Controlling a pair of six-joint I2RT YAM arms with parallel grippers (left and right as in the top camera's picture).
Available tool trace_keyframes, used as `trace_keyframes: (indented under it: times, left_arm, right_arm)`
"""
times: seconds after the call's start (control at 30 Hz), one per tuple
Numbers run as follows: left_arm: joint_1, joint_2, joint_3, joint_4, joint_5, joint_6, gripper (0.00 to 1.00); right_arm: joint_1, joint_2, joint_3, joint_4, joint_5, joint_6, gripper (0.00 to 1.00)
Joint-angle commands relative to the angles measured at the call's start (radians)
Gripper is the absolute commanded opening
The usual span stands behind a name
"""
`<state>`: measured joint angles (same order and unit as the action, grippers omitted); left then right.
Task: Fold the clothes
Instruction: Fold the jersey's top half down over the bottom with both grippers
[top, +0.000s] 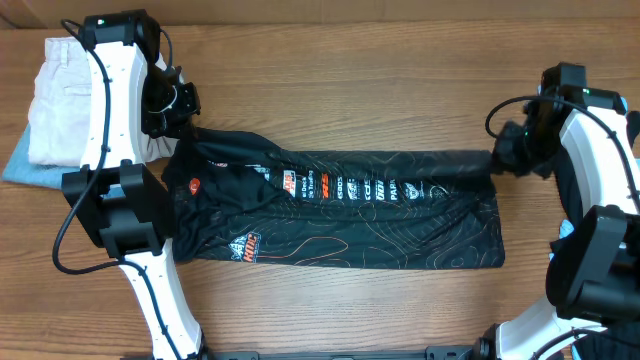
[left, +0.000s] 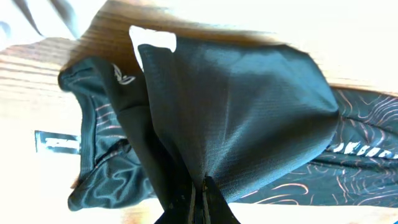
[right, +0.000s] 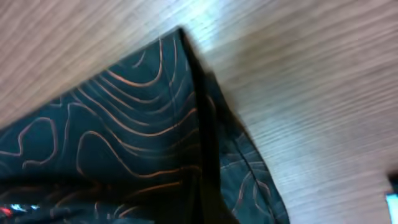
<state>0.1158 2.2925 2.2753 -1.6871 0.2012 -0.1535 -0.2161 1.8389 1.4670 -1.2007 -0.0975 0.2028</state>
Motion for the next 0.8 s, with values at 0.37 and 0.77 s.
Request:
trace_keyframes:
  times: [0.37,0.77]
  left_arm:
    - [-0.001,-0.227,-0.351,-0.002,-0.153,-0.009,0.04]
    - [-0.026,-0.237,-0.616,0.035,-0.221,-0.035,0.04]
  right_arm:
    - [-0.004,-0.029,0.021,-0.246,0.200,0.010,0.04]
    - [-0.004,-0.029,0.011,-0.283,0.206,0.010,0.04]
